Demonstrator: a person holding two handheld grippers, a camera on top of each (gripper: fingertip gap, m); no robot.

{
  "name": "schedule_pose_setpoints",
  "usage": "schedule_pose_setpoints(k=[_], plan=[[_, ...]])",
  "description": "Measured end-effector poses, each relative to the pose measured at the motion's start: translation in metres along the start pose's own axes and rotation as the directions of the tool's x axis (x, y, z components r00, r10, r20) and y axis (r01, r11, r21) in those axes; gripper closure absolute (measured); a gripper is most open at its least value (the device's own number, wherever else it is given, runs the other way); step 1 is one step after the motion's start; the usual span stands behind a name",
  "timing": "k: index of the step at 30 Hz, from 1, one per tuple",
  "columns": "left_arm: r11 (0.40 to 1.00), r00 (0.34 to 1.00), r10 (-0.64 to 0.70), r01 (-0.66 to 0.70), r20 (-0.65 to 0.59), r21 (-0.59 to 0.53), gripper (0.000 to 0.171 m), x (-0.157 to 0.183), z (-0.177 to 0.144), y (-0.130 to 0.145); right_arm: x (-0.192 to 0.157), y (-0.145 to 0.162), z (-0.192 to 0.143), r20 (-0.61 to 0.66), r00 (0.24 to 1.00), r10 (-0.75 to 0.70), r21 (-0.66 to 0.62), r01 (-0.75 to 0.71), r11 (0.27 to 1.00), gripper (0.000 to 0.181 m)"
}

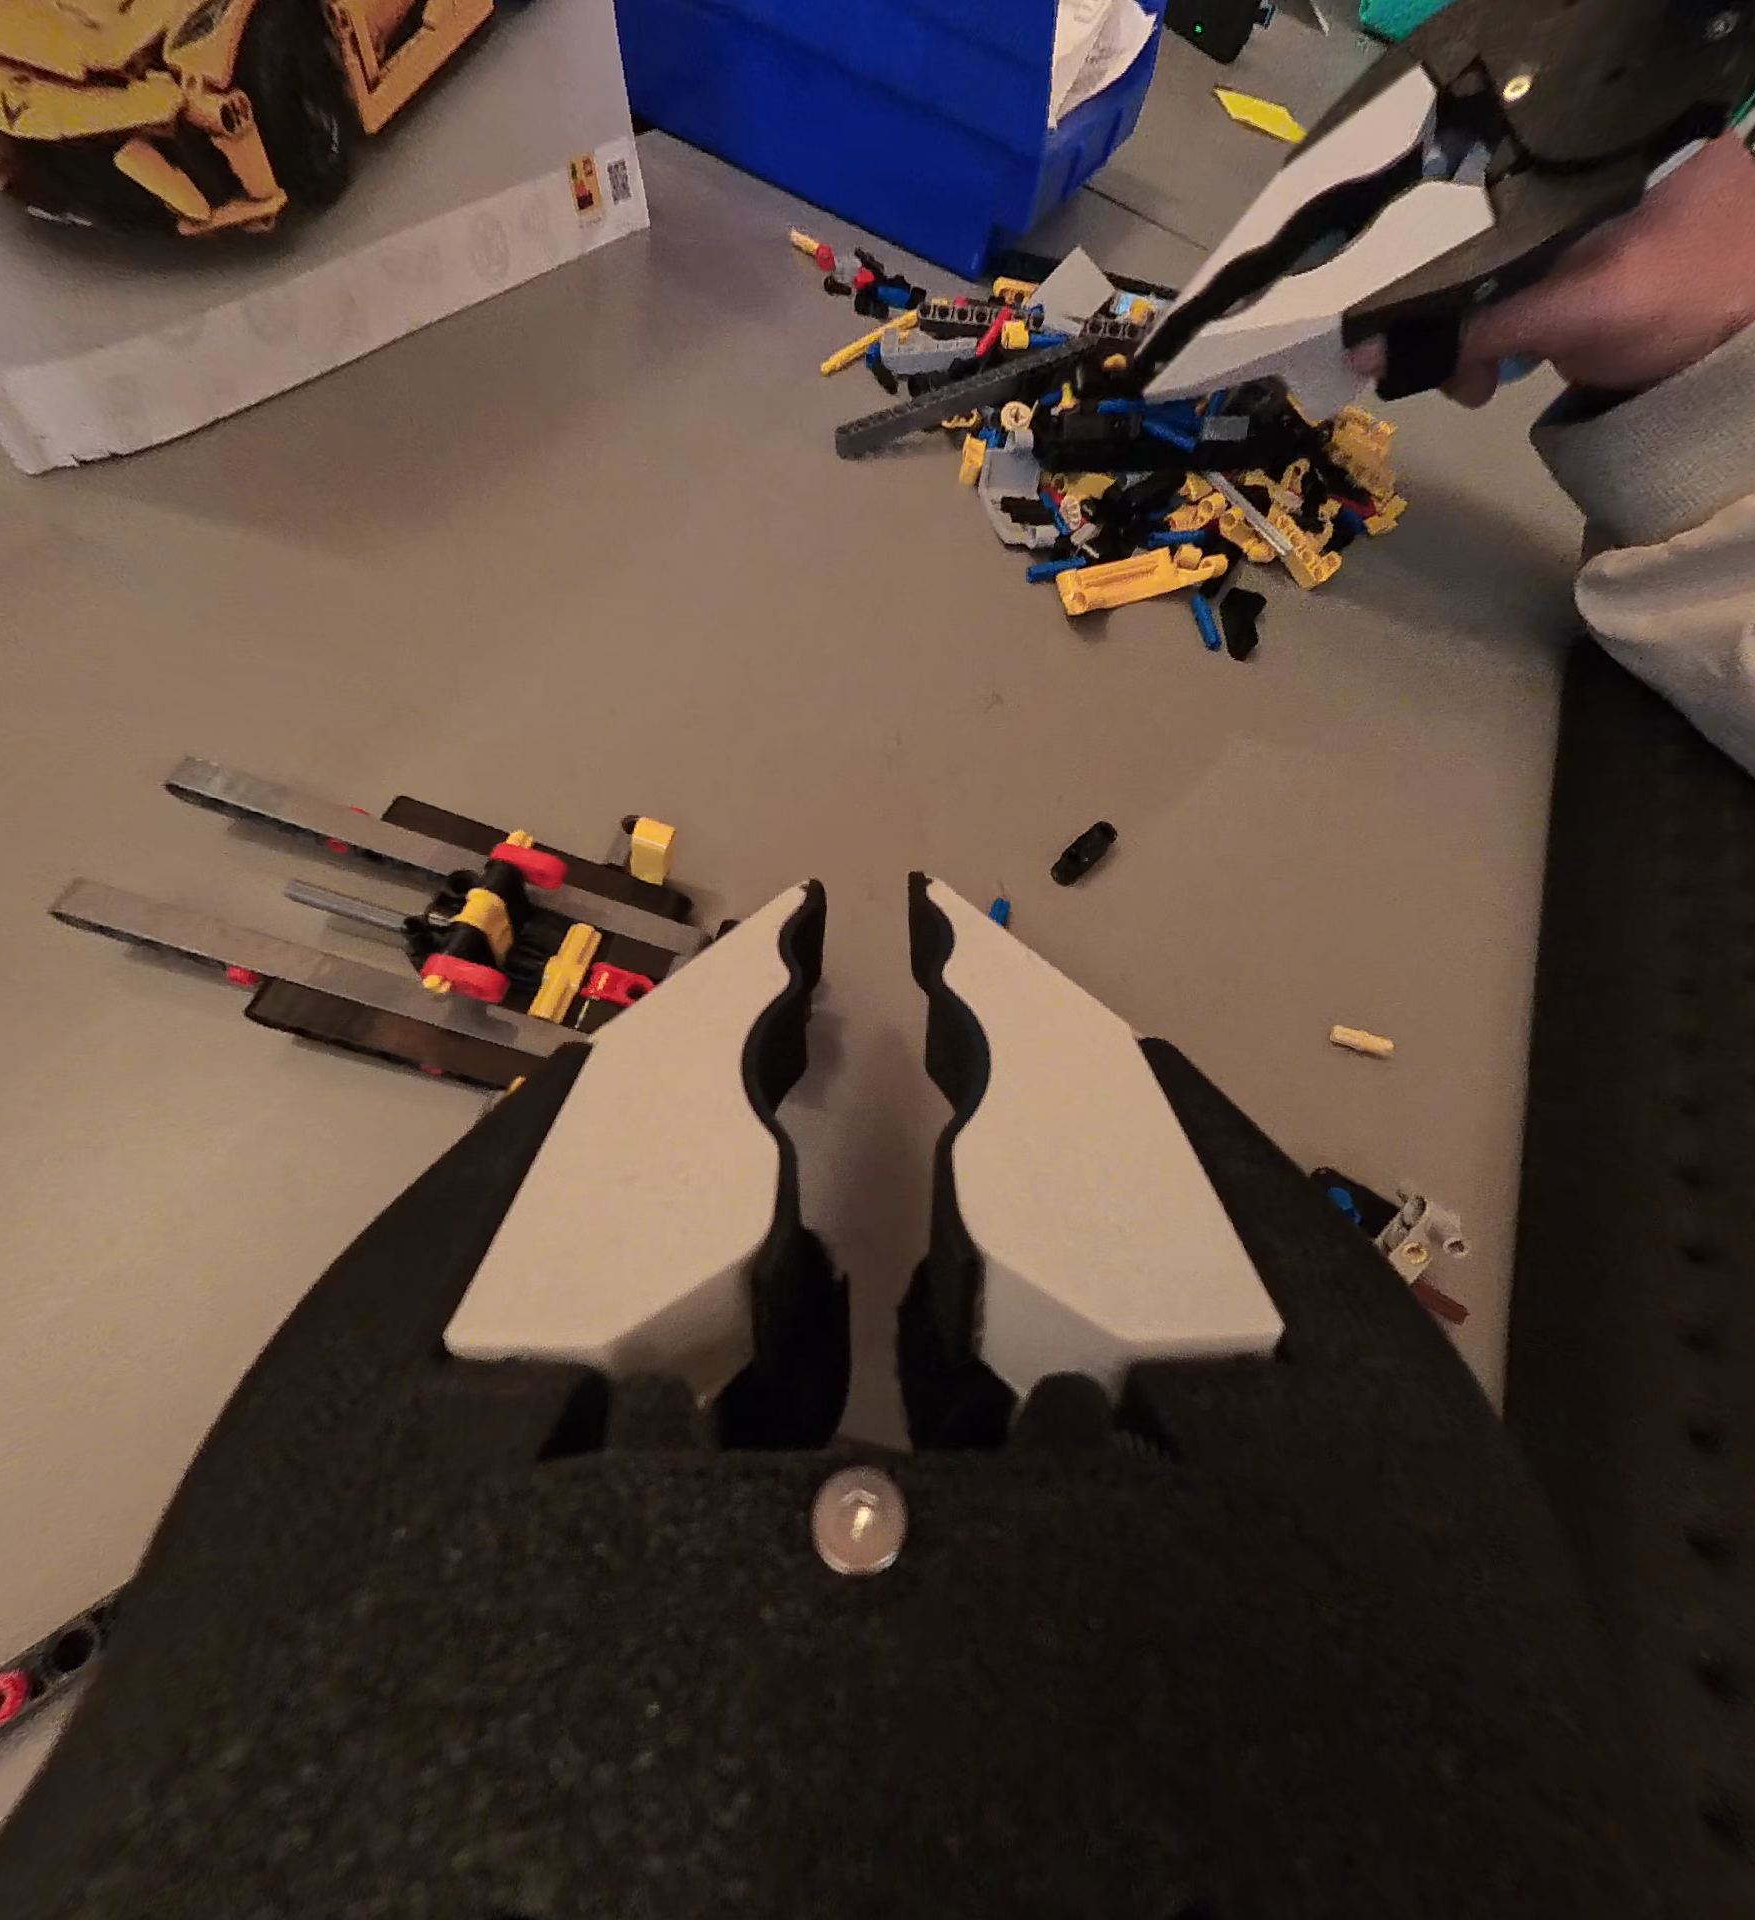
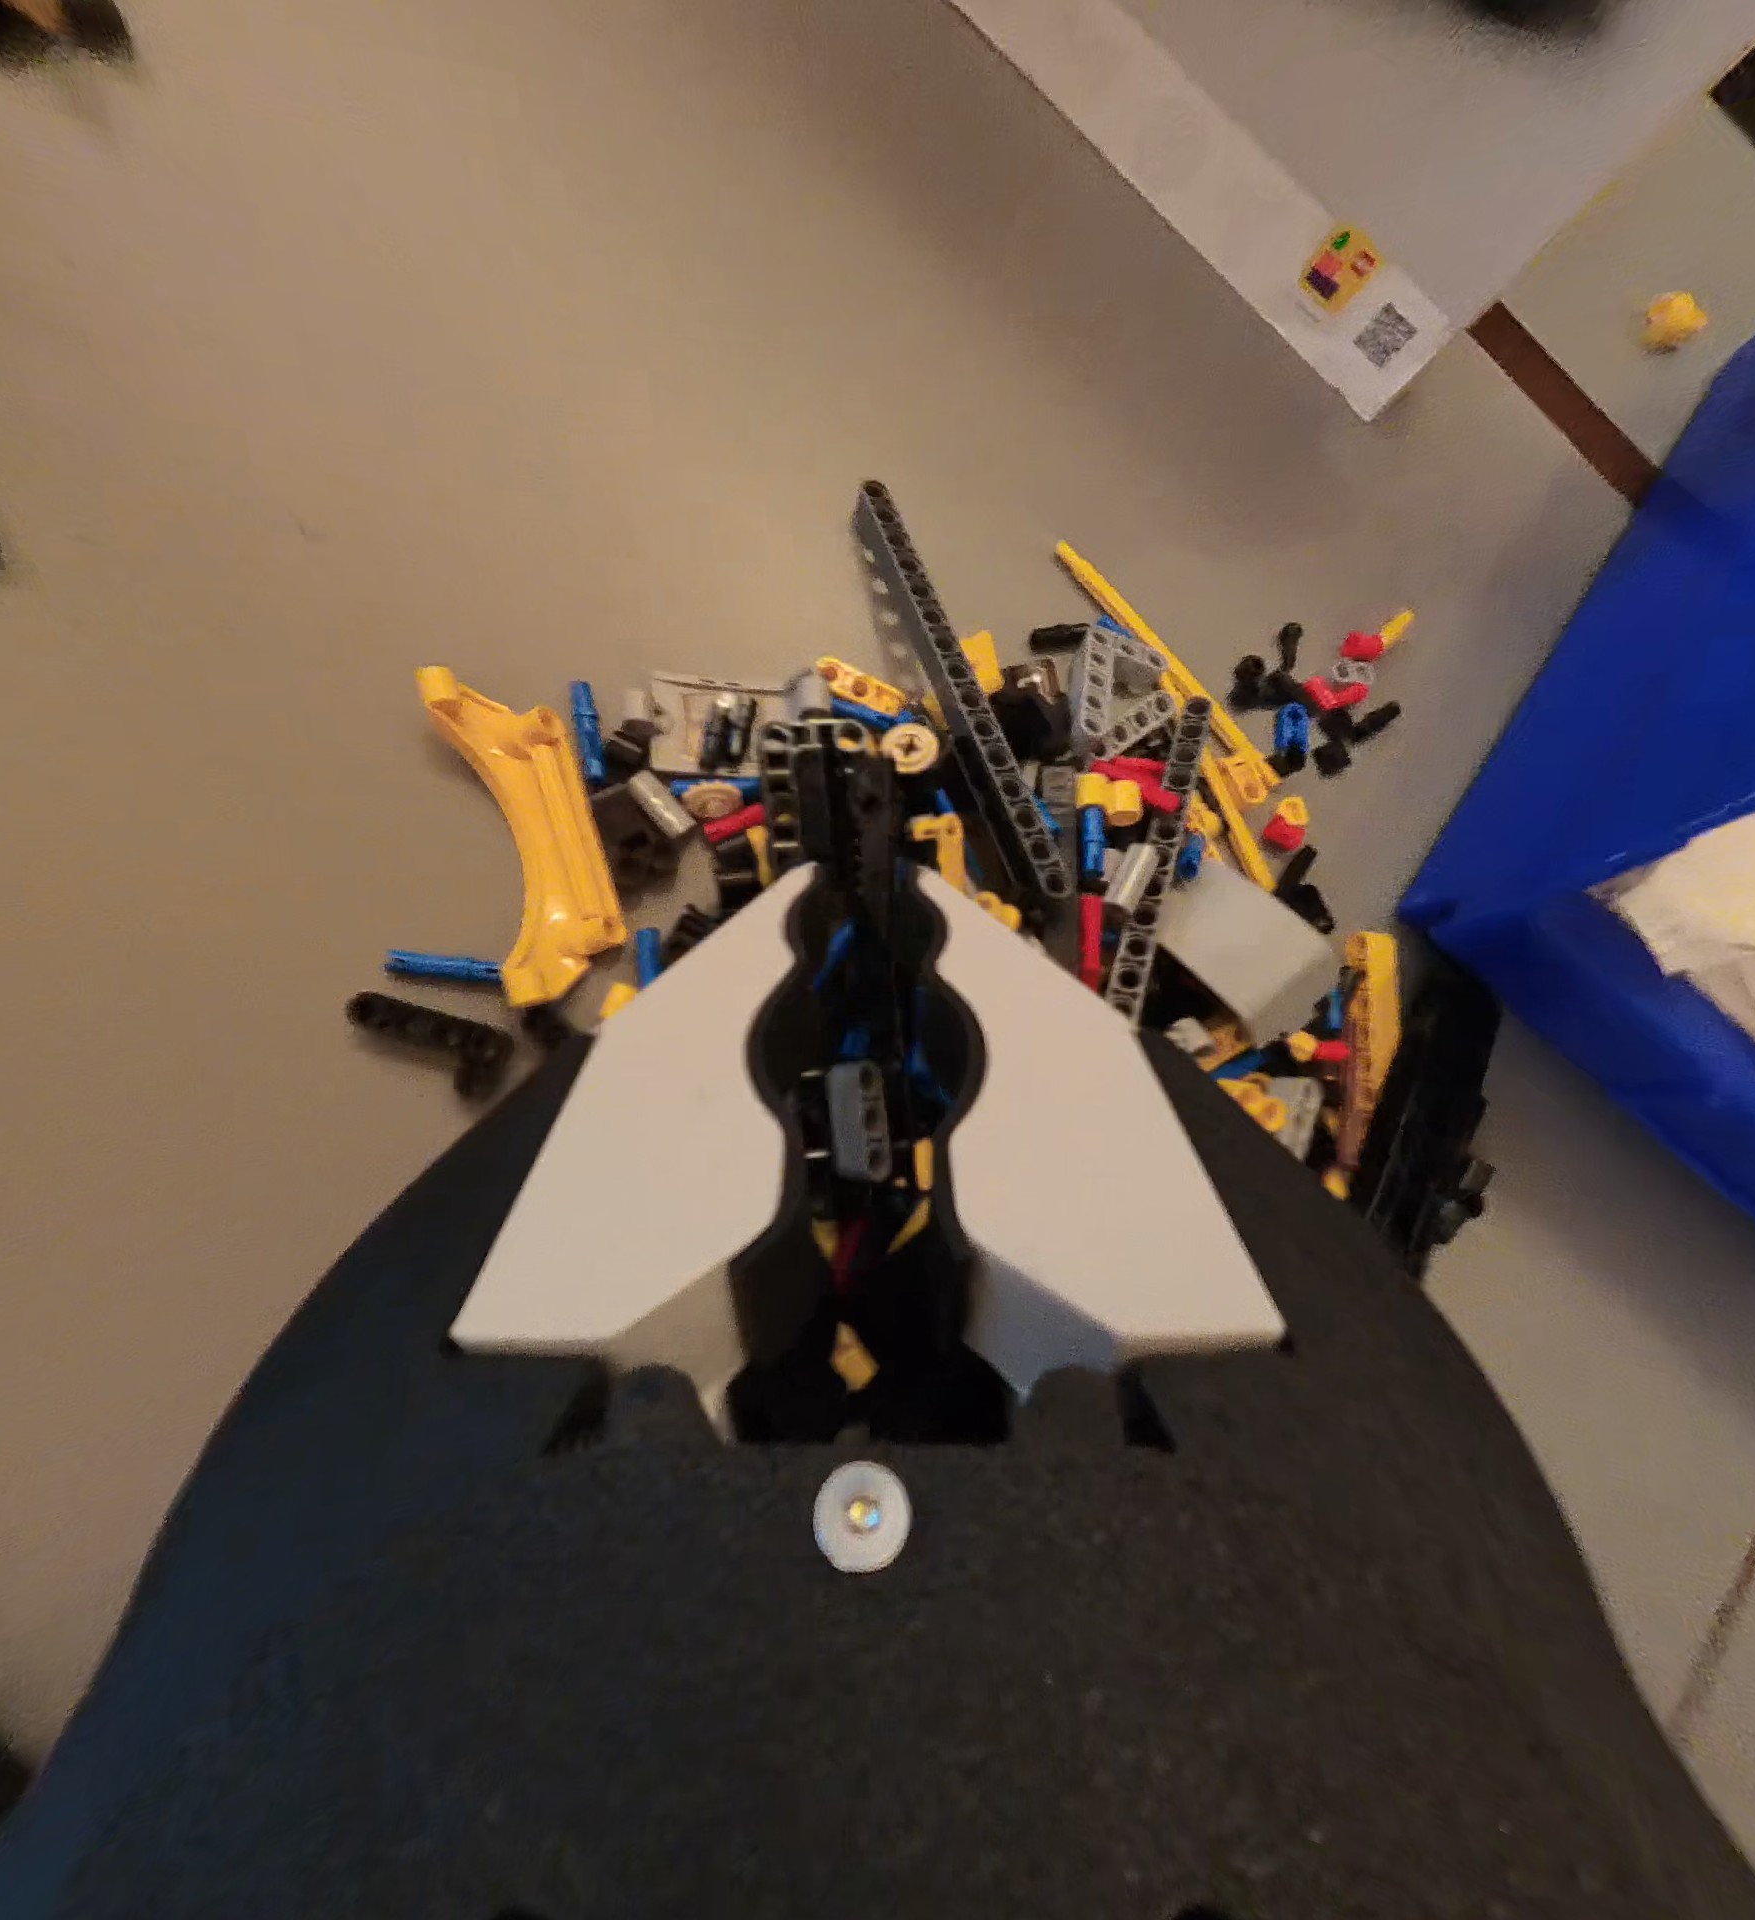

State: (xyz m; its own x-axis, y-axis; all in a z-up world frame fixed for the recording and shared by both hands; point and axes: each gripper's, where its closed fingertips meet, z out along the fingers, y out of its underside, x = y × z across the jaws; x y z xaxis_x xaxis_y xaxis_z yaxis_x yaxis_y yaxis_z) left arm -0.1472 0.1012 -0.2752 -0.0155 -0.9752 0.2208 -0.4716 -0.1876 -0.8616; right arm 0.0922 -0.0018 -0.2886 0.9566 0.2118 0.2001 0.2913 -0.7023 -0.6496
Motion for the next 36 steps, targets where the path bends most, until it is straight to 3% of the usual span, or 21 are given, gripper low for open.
schedule_pose_setpoints(k=[3, 5, 8, 11, 14, 17, 22, 25, 29, 31, 33, 36], plan=[[1.000, 1.000, 0.001, -0.001, -0.004, -0.005, 0.156, 0.002, 0.002, 0.001, -0.039, -0.015, -0.014, 0.124, 0.990, 0.063, 0.067, -0.072, 0.995, 0.148], [1.000, 1.000, 0.012, -0.012, -0.005, -0.019, 0.156, 0.005, 0.004, 0.004, -0.106, -0.027, -0.023, 0.300, 0.953, 0.031, 0.084, -0.059, 0.995, 0.145], [0.999, 1.000, 0.030, -0.030, -0.001, -0.027, 0.156, 0.007, 0.005, 0.006, -0.201, -0.032, -0.025, 0.443, 0.896, 0.021, 0.072, -0.059, 0.996, 0.148], [0.999, 1.000, 0.029, -0.029, -0.002, -0.029, 0.156, 0.007, 0.005, 0.006, -0.241, -0.020, -0.009, 0.367, 0.925, 0.096, -0.052, -0.082, 0.995, 0.147], [0.999, 1.000, 0.024, -0.025, -0.011, -0.027, 0.156, 0.009, 0.004, 0.005, -0.260, -0.022, -0.004, 0.317, 0.944, 0.085, -0.059, -0.070, 0.996, 0.146], [0.999, 0.999, 0.031, -0.031, -0.020, -0.027, 0.156, 0.012, 0.005, 0.005, -0.258, -0.023, 0.000, 0.250, 0.966, 0.060, -0.078, -0.042, 0.996, 0.150], [0.998, 0.999, 0.046, -0.047, -0.028, -0.040, 0.156, 0.016, 0.006, 0.007, -0.249, -0.020, 0.005, 0.185, 0.983, -0.001, -0.129, 0.025, 0.991, 0.177], [0.998, 0.998, 0.052, -0.053, -0.020, -0.035, 0.156, 0.015, 0.004, 0.005, -0.232, -0.019, 0.004, 0.156, 0.988, -0.008, -0.140, 0.030, 0.990, 0.178], [0.999, 0.999, 0.042, -0.042, -0.019, -0.019, 0.156, 0.014, 0.002, 0.002, -0.113, -0.013, -0.016, -0.145, 0.987, 0.070, -0.071, -0.081, 0.994, 0.178], [0.999, 0.999, 0.046, -0.046, -0.018, -0.021, 0.156, 0.014, 0.002, 0.002, -0.059, 0.004, -0.019, -0.184, 0.964, 0.194, -0.058, -0.207, 0.977, 0.178], [0.998, 0.998, 0.052, -0.053, -0.024, -0.025, 0.156, 0.017, 0.003, 0.003, -0.028, 0.015, -0.016, -0.185, 0.952, 0.244, -0.052, -0.257, 0.965, 0.177], [0.997, 0.998, 0.063, -0.064, -0.024, -0.044, 0.156, 0.018, 0.005, 0.007, -0.020, 0.013, -0.018, -0.172, 0.954, 0.245, -0.027, -0.253, 0.967, 0.167]])
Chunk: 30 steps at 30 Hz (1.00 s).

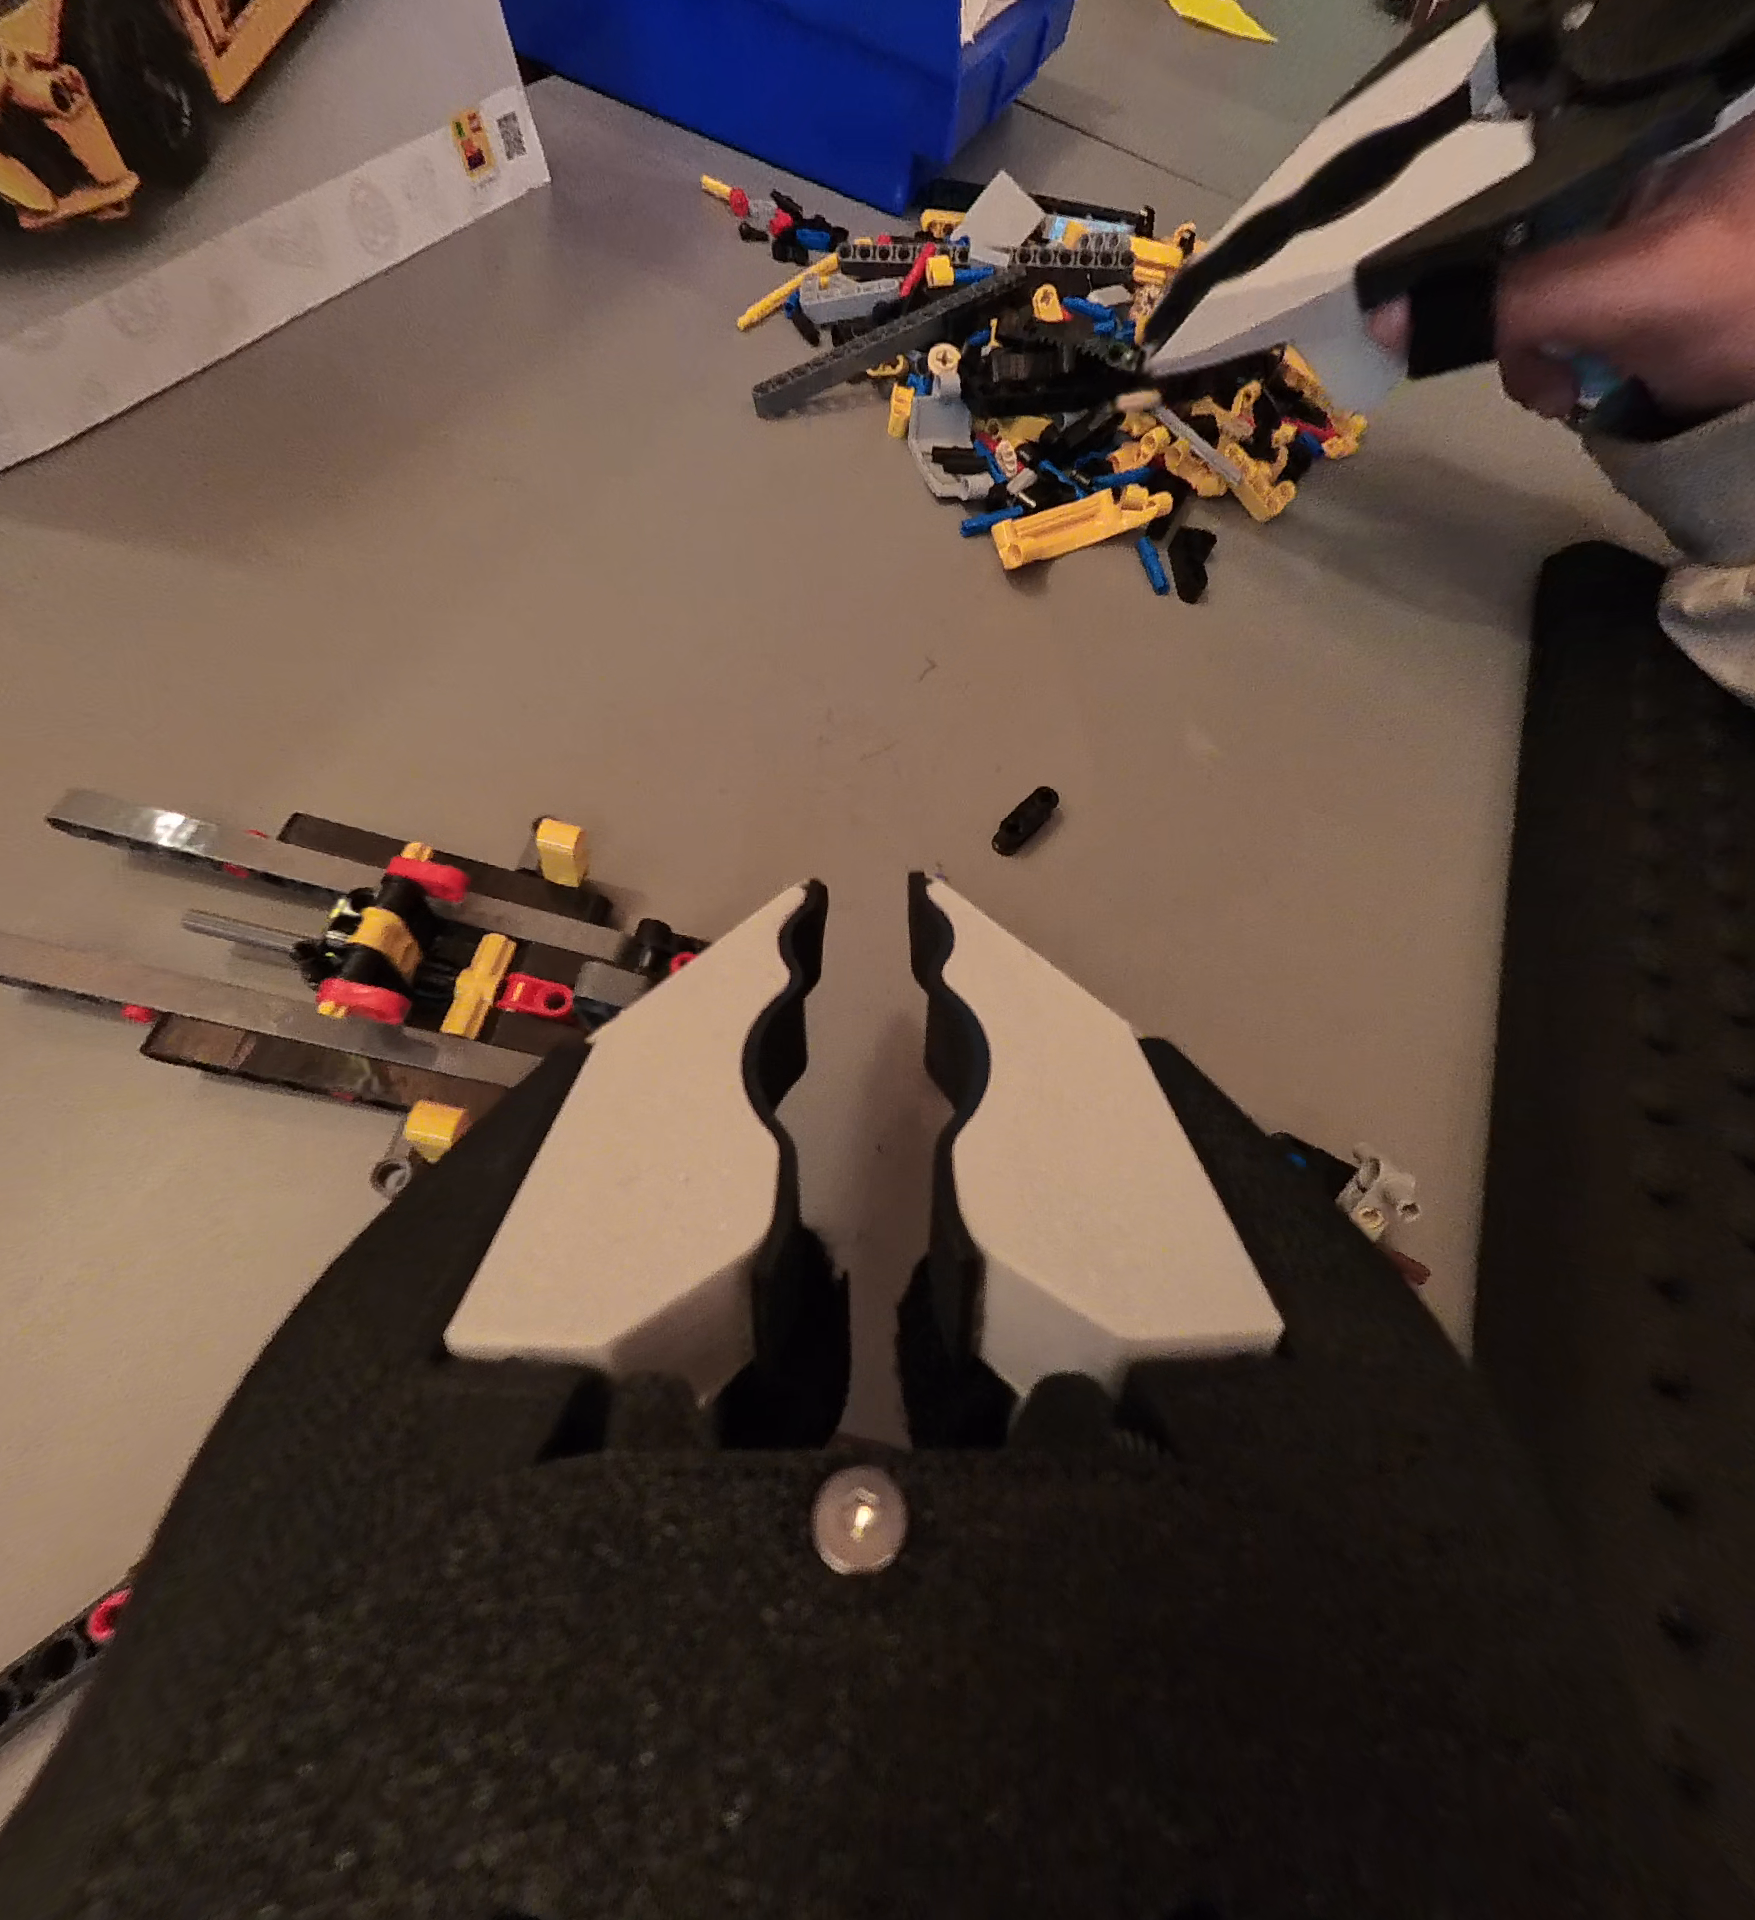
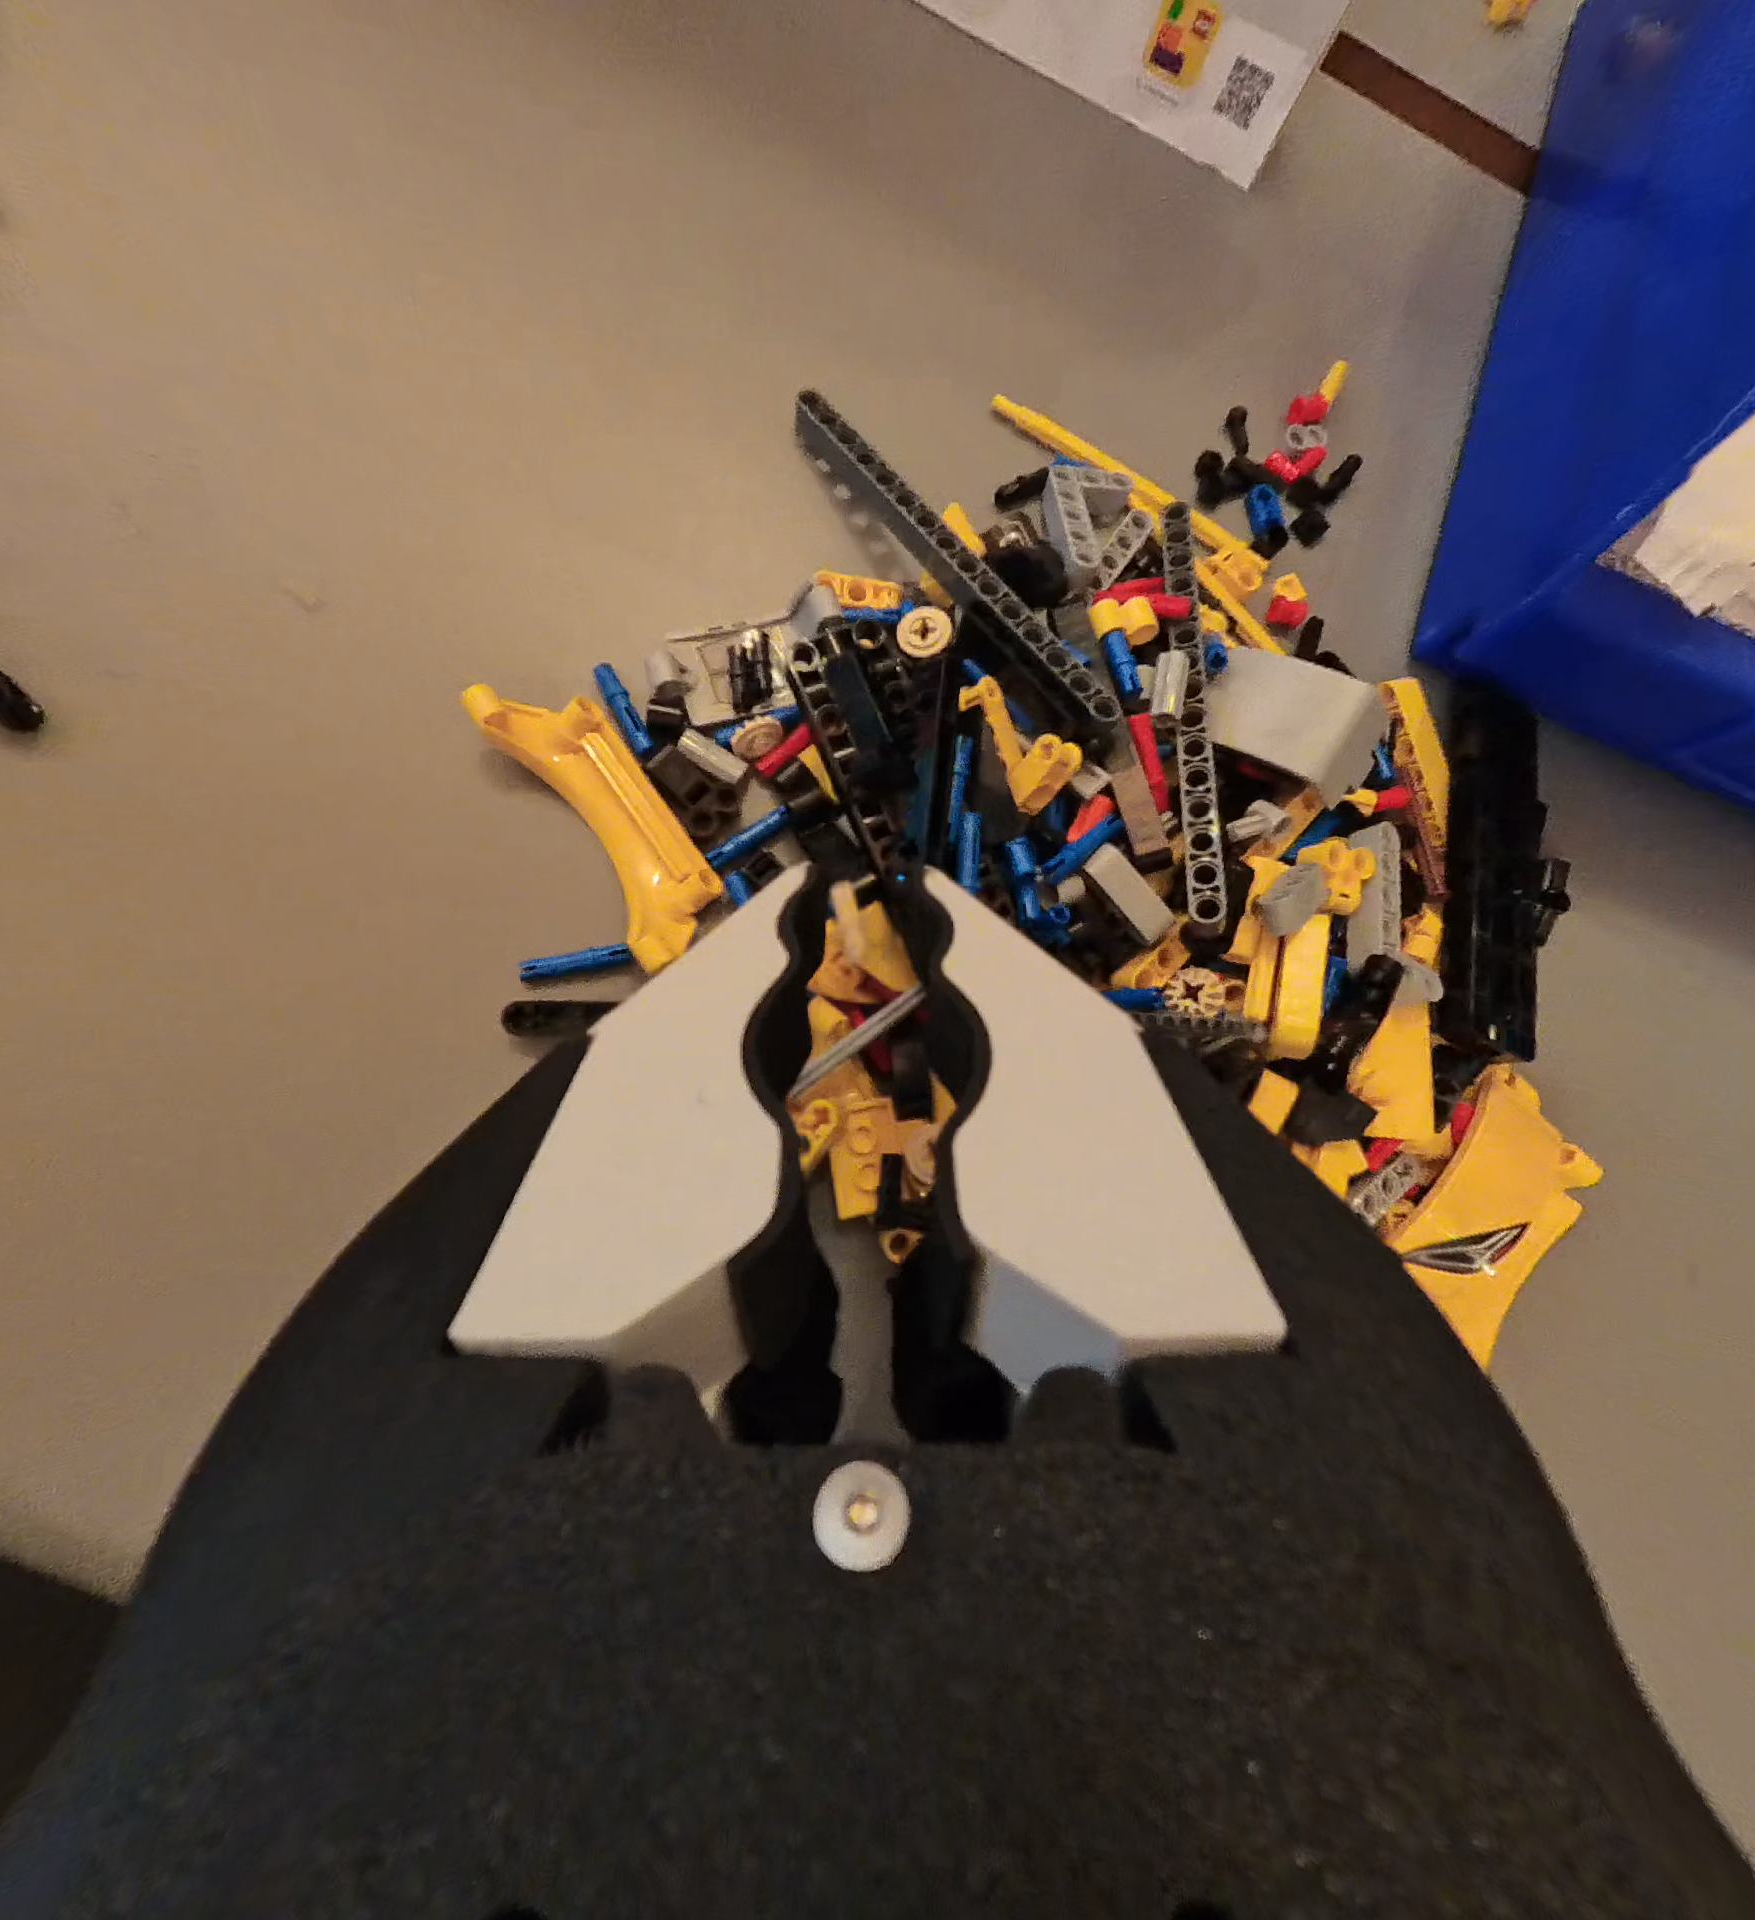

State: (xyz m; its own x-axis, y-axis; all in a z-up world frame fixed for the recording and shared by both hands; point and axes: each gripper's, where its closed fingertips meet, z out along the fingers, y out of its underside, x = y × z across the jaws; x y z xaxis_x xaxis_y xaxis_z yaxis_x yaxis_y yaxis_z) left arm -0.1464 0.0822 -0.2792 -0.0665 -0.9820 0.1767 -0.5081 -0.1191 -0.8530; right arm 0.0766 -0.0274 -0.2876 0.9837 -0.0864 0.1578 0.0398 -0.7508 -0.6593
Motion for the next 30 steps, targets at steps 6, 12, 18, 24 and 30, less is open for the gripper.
schedule_pose_setpoints(k=[6, 12, 18, 24, 30], plan=[[1.000, 1.000, -0.005, 0.005, 0.003, 0.002, 0.156, -0.002, 0.000, 0.000, -0.103, -0.022, -0.001, 0.278, 0.952, -0.130, 0.113, 0.102, 0.988, 0.155], [1.000, 1.000, 0.002, -0.002, -0.010, -0.019, 0.156, 0.002, 0.003, 0.005, -0.182, -0.032, 0.030, 0.429, 0.859, -0.280, 0.176, 0.225, 0.958, 0.141], [1.000, 1.000, -0.004, 0.004, -0.010, -0.016, 0.156, 0.000, 0.002, 0.004, -0.146, -0.032, 0.031, 0.275, 0.891, -0.361, 0.093, 0.349, 0.933, 0.175], [1.000, 1.000, 0.004, -0.004, -0.016, -0.014, 0.156, 0.003, 0.002, 0.002, 0.036, -0.015, -0.006, -0.157, 0.975, -0.159, -0.020, 0.158, 0.987, 0.174], [1.000, 1.000, 0.016, -0.016, -0.018, -0.024, 0.156, 0.006, 0.004, 0.004, 0.066, -0.011, -0.007, -0.120, 0.991, -0.053, 0.017, 0.055, 0.998, 0.160]])
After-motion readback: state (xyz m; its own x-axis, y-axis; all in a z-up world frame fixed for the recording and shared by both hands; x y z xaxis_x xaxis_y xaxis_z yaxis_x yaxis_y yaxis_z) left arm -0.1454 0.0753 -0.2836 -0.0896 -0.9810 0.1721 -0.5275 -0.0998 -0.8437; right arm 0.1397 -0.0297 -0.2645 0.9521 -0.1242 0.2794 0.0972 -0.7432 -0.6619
